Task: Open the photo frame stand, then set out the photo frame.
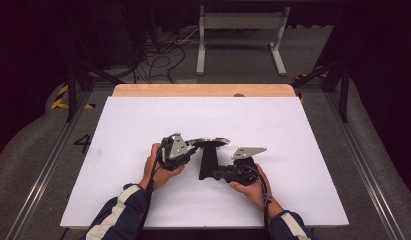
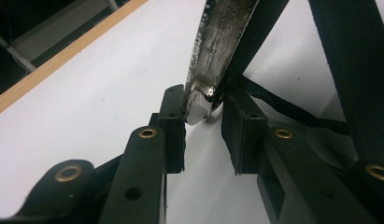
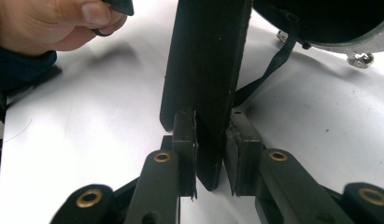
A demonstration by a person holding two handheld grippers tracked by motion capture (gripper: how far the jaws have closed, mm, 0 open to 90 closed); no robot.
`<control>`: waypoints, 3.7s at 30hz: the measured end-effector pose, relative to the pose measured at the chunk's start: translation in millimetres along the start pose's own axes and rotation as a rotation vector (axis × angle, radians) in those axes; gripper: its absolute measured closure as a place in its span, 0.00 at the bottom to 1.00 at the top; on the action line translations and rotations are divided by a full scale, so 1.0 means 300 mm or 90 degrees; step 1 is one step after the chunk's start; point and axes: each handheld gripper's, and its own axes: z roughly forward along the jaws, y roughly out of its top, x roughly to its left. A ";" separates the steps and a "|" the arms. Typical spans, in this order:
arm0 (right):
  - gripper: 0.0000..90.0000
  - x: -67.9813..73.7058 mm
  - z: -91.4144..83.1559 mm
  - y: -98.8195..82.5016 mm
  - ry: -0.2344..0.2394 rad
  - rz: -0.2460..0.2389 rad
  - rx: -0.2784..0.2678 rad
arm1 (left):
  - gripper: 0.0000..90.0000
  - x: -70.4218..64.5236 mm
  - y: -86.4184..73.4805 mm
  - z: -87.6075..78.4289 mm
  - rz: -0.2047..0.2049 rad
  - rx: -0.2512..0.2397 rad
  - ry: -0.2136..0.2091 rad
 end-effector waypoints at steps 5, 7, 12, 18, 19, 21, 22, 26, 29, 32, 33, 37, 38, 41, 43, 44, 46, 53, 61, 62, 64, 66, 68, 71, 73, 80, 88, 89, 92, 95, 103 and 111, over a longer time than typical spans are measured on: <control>0.85 -0.008 -0.004 -0.005 0.005 0.008 0.001 | 0.80 0.006 -0.004 -0.004 -0.011 -0.010 -0.010; 0.86 -0.009 -0.009 -0.007 0.003 0.008 0.000 | 0.80 0.013 -0.007 -0.010 -0.016 -0.015 -0.015; 0.87 -0.008 -0.017 -0.008 -0.003 0.003 0.004 | 0.80 0.023 -0.010 -0.024 -0.010 -0.028 -0.028; 0.88 -0.007 -0.021 -0.007 -0.008 0.001 0.006 | 0.79 0.027 -0.014 -0.029 -0.008 -0.026 -0.038; 0.88 -0.006 -0.023 -0.008 -0.009 0.002 0.007 | 0.78 0.029 -0.015 -0.032 -0.011 -0.026 -0.037; 0.88 -0.004 -0.025 -0.009 -0.012 0.003 0.008 | 0.78 0.032 -0.016 -0.035 -0.012 -0.027 -0.036; 0.88 -0.004 -0.025 -0.009 -0.012 0.003 0.008 | 0.78 0.032 -0.016 -0.035 -0.012 -0.027 -0.036; 0.88 -0.002 -0.029 -0.012 -0.014 0.004 0.008 | 0.77 0.034 -0.017 -0.036 -0.010 -0.029 -0.040; 0.86 0.000 -0.033 -0.010 -0.016 0.000 0.010 | 0.77 0.034 -0.017 -0.037 -0.007 -0.027 -0.041; 0.81 0.010 -0.036 -0.006 -0.032 -0.017 0.022 | 0.76 0.033 -0.015 -0.036 0.004 -0.017 -0.041; 0.80 0.016 -0.038 -0.004 -0.042 -0.028 0.027 | 0.75 0.032 -0.014 -0.035 0.010 -0.014 -0.042; 0.79 0.034 -0.056 0.003 -0.068 -0.057 0.028 | 0.73 0.029 -0.009 -0.033 0.015 -0.015 -0.042; 0.79 0.037 -0.063 0.005 -0.075 -0.060 0.026 | 0.72 0.028 -0.009 -0.030 0.018 -0.022 -0.043; 0.80 0.046 -0.077 0.006 -0.096 -0.074 0.025 | 0.70 0.024 -0.005 -0.026 0.026 -0.028 -0.048; 0.83 0.060 -0.096 0.010 -0.130 -0.099 0.024 | 0.68 0.015 0.000 -0.018 0.034 -0.022 -0.043; 0.85 0.065 -0.106 0.013 -0.132 -0.103 0.014 | 0.67 0.013 0.001 -0.013 0.037 -0.018 -0.044; 0.90 0.081 -0.125 0.021 -0.151 -0.110 -0.012 | 0.64 0.015 0.000 -0.005 0.025 -0.018 -0.039; 1.00 0.155 -0.087 0.042 -0.151 -0.134 -0.089 | 0.61 0.019 -0.009 0.035 0.011 0.005 -0.061; 1.00 0.216 0.051 0.049 -0.170 -0.126 -0.089 | 0.73 0.031 -0.011 0.057 -0.021 0.009 -0.070; 1.00 0.220 0.067 0.048 -0.174 -0.118 -0.088 | 0.75 0.035 -0.013 0.056 -0.024 0.007 -0.069; 0.99 0.230 0.100 0.044 -0.191 -0.114 -0.079 | 0.78 0.039 -0.014 0.055 -0.030 0.006 -0.073; 0.99 0.241 0.126 0.038 -0.202 -0.111 -0.074 | 0.80 0.040 -0.015 0.054 -0.026 0.006 -0.067; 1.00 0.250 0.137 0.036 -0.208 -0.116 -0.067 | 0.81 0.042 -0.017 0.051 -0.025 0.007 -0.071; 1.00 0.277 0.169 0.032 -0.222 -0.140 -0.048 | 0.82 0.040 -0.015 0.048 -0.018 0.010 -0.070; 1.00 0.279 0.174 0.028 -0.233 -0.145 -0.033 | 0.83 0.038 -0.014 0.044 -0.009 0.013 -0.071; 1.00 0.257 0.130 0.017 -0.230 -0.124 -0.010 | 0.89 0.019 -0.009 0.023 0.042 0.017 -0.078; 1.00 0.235 0.105 0.012 -0.227 -0.130 0.008 | 0.90 0.010 -0.012 0.013 0.044 0.020 -0.086; 1.00 0.233 0.103 0.011 -0.228 -0.127 0.009 | 0.90 0.009 -0.010 0.013 0.048 0.022 -0.084; 1.00 0.222 0.093 0.007 -0.225 -0.121 0.010 | 0.90 0.005 -0.009 0.011 0.047 0.024 -0.084; 1.00 0.212 0.083 0.005 -0.221 -0.109 0.010 | 0.90 0.002 -0.009 0.011 0.046 0.023 -0.084; 1.00 0.196 0.070 0.004 -0.206 -0.096 -0.002 | 0.75 -0.004 -0.007 0.024 -0.009 -0.011 -0.092; 1.00 0.207 0.074 0.005 -0.199 -0.101 -0.013 | 0.81 -0.018 -0.004 0.045 -0.017 -0.011 -0.079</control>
